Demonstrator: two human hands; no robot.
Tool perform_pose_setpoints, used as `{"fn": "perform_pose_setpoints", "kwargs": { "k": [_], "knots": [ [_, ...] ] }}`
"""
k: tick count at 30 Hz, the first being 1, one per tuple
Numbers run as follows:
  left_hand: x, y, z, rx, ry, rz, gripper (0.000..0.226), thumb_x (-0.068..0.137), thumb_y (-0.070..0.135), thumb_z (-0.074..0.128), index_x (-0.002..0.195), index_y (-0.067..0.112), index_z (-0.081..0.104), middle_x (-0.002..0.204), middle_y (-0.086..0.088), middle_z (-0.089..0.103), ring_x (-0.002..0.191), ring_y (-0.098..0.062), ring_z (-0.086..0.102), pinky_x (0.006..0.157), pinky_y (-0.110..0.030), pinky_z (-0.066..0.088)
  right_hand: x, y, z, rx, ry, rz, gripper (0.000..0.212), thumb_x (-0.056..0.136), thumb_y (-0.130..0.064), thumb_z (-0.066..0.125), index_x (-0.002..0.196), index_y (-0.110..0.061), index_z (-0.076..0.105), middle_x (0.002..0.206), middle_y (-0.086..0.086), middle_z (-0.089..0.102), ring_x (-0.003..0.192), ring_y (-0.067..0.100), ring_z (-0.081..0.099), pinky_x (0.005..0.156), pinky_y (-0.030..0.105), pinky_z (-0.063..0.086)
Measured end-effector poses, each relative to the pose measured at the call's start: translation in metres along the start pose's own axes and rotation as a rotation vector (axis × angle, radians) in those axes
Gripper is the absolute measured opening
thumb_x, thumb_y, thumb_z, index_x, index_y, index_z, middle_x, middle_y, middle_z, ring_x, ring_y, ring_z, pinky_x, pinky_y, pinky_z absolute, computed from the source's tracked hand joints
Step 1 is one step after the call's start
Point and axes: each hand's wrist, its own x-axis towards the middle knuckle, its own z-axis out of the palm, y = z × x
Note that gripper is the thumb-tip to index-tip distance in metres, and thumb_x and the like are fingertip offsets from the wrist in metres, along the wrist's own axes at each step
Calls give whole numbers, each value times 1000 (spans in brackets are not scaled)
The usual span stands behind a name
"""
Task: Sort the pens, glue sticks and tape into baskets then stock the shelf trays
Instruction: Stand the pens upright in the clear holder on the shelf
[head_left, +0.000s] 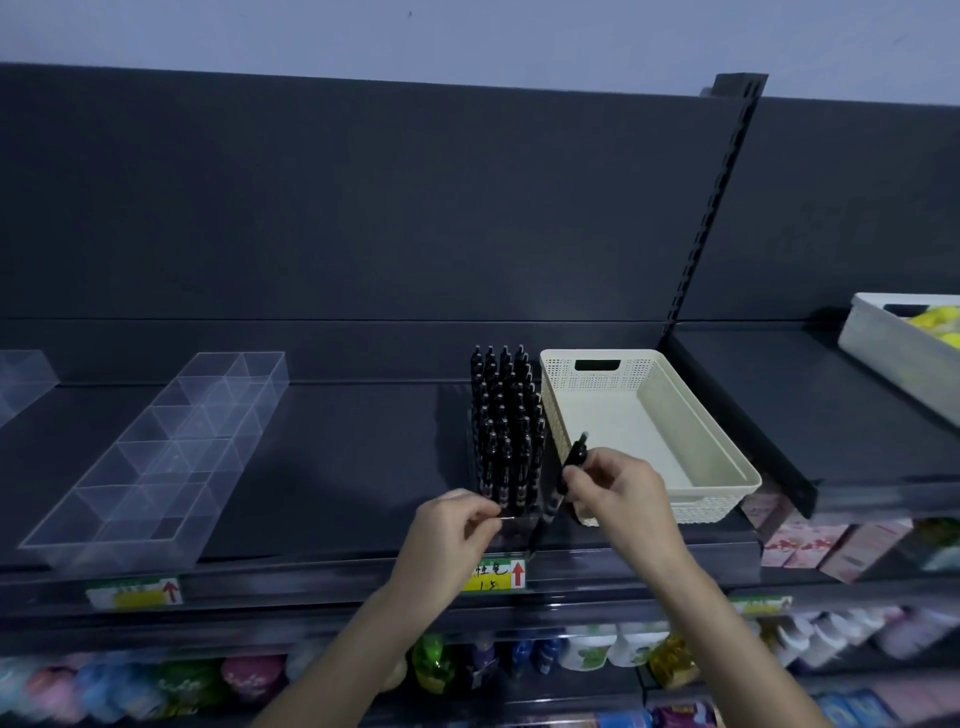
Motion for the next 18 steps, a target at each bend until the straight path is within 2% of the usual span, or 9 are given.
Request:
{"fn": "perform_pose_setpoints", "kwargs": {
  "k": [2, 3, 6, 8, 10, 13, 18],
  "knots": [
    [-1, -9, 0, 154, -53, 42, 24, 91, 10, 56, 112, 7, 68, 109, 1, 65, 96, -5, 59, 85, -2, 37, 7, 2, -6, -24, 50, -15, 30, 86, -14, 61, 58, -17, 52, 66, 15, 66, 65, 31, 59, 68, 38, 50],
    [-2, -12, 1, 223, -96, 55, 27, 94, 11, 51, 117, 9, 65, 117, 2, 62, 107, -7, 56, 88, -1, 32, 11, 3, -7, -42, 75, -28, 30, 86, -15, 61, 58, -18, 52, 64, 11, 64, 65, 29, 59, 67, 36, 49],
    [0, -19, 2, 346, -202, 75, 34, 98, 10, 40, 129, 11, 55, 132, 3, 54, 122, -7, 47, 91, -1, 25, 19, 2, -4, -115, 108, -81, 32, 87, -14, 60, 59, -21, 47, 56, -7, 54, 56, 12, 49, 54, 10, 38],
    [4, -22, 3, 401, -233, 89, 37, 98, 7, 39, 132, 12, 52, 136, 3, 51, 124, -9, 46, 97, -7, 30, 22, 3, 2, -152, 76, -108, 19, 87, -13, 60, 68, -15, 57, 59, -7, 55, 60, 12, 50, 55, 7, 37],
    [7, -24, 4, 457, -260, 100, 39, 97, 4, 40, 132, 12, 52, 136, 3, 51, 125, -9, 45, 101, -13, 35, 25, 5, 8, -198, 54, -127, 10, 87, -15, 59, 83, -8, 65, 69, -1, 61, 67, 17, 55, 57, 12, 37],
    [9, -27, 5, 503, -286, 105, 39, 96, 4, 41, 132, 13, 52, 135, 4, 50, 124, -8, 44, 101, -16, 38, 26, 8, 16, -312, 9, -153, 19, 90, -22, 57, 88, -4, 63, 78, 8, 67, 74, 24, 60, 65, 27, 41],
    [9, -29, 5, 505, -270, 124, 37, 96, 5, 41, 130, 13, 54, 133, 5, 51, 123, -8, 44, 100, -17, 39, 24, 16, 25, -389, -46, -143, 21, 91, -24, 54, 92, -4, 62, 82, 11, 68, 76, 27, 61, 67, 30, 42]
  ]
}}
